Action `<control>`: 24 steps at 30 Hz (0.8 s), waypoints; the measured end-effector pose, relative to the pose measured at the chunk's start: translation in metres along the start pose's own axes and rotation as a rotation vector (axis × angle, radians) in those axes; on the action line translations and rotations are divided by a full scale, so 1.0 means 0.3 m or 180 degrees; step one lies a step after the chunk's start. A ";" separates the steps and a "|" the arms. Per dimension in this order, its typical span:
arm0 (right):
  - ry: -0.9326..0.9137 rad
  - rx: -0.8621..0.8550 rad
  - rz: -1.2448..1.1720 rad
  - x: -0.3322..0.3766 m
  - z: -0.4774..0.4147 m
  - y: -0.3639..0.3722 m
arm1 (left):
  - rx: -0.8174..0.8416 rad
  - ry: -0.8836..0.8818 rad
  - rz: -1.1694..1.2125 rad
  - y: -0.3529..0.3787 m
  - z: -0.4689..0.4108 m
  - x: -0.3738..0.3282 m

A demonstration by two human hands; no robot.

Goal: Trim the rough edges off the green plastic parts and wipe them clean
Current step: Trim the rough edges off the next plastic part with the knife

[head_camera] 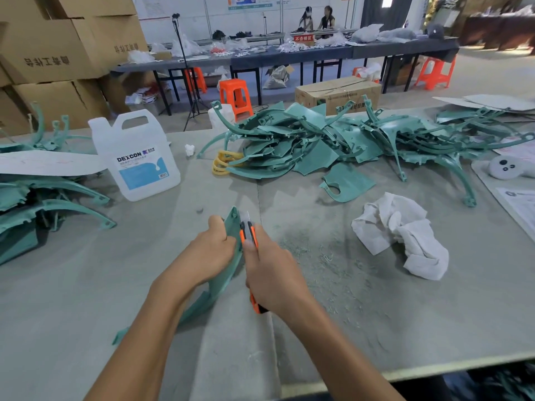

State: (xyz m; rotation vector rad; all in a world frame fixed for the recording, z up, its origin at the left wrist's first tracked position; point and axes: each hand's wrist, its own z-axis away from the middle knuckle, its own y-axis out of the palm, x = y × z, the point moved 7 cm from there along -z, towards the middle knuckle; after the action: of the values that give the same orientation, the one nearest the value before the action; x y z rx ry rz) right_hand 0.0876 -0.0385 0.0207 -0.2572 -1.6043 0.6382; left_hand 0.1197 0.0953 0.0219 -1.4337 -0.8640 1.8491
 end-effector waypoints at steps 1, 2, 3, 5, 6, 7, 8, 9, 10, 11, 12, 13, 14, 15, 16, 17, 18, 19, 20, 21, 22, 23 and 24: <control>-0.0091 -0.0041 -0.0059 0.031 0.007 -0.012 | 0.0135 0.0052 0.0118 0.003 0.006 -0.010; -0.0185 -0.0084 -0.0118 0.060 0.012 -0.023 | 0.0266 0.0158 0.0260 0.011 0.007 -0.025; -0.0259 -0.0137 -0.0156 0.082 0.010 -0.033 | 0.0353 0.0235 0.0384 0.018 0.013 -0.039; -0.0253 -0.0301 -0.0166 0.098 -0.009 -0.059 | 0.0333 0.0167 0.0426 0.033 0.011 -0.033; -0.0189 -0.0381 -0.0166 0.092 -0.019 -0.071 | 0.0268 0.0092 0.0383 0.035 0.011 -0.023; -0.0115 -0.0431 -0.0173 0.081 -0.027 -0.077 | 0.0185 0.0030 0.0359 0.033 0.008 -0.010; -0.0040 -0.0449 -0.0172 0.066 -0.028 -0.076 | 0.0122 -0.0003 0.0391 0.031 0.006 0.002; 0.0022 -0.0449 -0.0141 0.050 -0.025 -0.068 | 0.0098 -0.0012 0.0434 0.029 0.007 0.008; 0.0064 -0.0440 -0.0073 0.034 -0.021 -0.053 | 0.0086 -0.0005 0.0460 0.026 0.008 0.010; 0.0084 -0.0434 0.0014 0.020 -0.016 -0.036 | 0.0086 -0.0009 0.0465 0.023 0.009 0.011; 0.0093 -0.0433 0.0089 0.006 -0.014 -0.017 | 0.0081 -0.0023 0.0460 0.021 0.009 0.012; 0.0103 -0.0430 0.0129 -0.009 -0.014 0.004 | 0.0068 -0.0044 0.0468 0.019 0.009 0.013; 0.0130 -0.0419 0.0159 -0.026 -0.018 0.025 | 0.0051 -0.0055 0.0490 0.018 0.008 0.014; 0.0187 -0.0388 0.0222 -0.048 -0.025 0.047 | 0.0036 -0.0060 0.0500 0.018 0.007 0.018; 0.0275 -0.0320 0.0326 -0.072 -0.032 0.070 | 0.0016 -0.0060 0.0503 0.017 0.005 0.022; 0.0390 -0.0201 0.0457 -0.100 -0.038 0.091 | -0.0002 -0.0060 0.0511 0.016 0.004 0.028; 0.0520 -0.0035 0.0616 -0.131 -0.041 0.113 | -0.0018 -0.0047 0.0536 0.016 0.003 0.032; 0.0641 0.0156 0.0794 -0.160 -0.041 0.130 | -0.0018 -0.0027 0.0562 0.017 0.002 0.034; 0.0734 0.0330 0.0974 -0.186 -0.041 0.143 | -0.0016 -0.0006 0.0565 0.018 0.002 0.034; 0.0778 0.0454 0.1135 -0.202 -0.043 0.146 | -0.0021 0.0005 0.0554 0.017 0.002 0.033; 0.0779 0.0524 0.1259 -0.212 -0.044 0.142 | -0.0028 0.0014 0.0535 0.017 0.005 0.032; 0.0742 0.0544 0.1330 -0.215 -0.046 0.132 | -0.0037 0.0023 0.0493 0.018 0.008 0.030; 0.0674 0.0539 0.1362 -0.216 -0.051 0.117 | -0.0057 0.0038 0.0454 0.018 0.011 0.027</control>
State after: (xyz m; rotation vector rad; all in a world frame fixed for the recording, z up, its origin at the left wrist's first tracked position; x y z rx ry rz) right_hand 0.1050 -0.0396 -0.0526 -0.5321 -1.2900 1.0336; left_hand 0.1143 0.0985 0.0137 -1.5513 -0.7924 1.9391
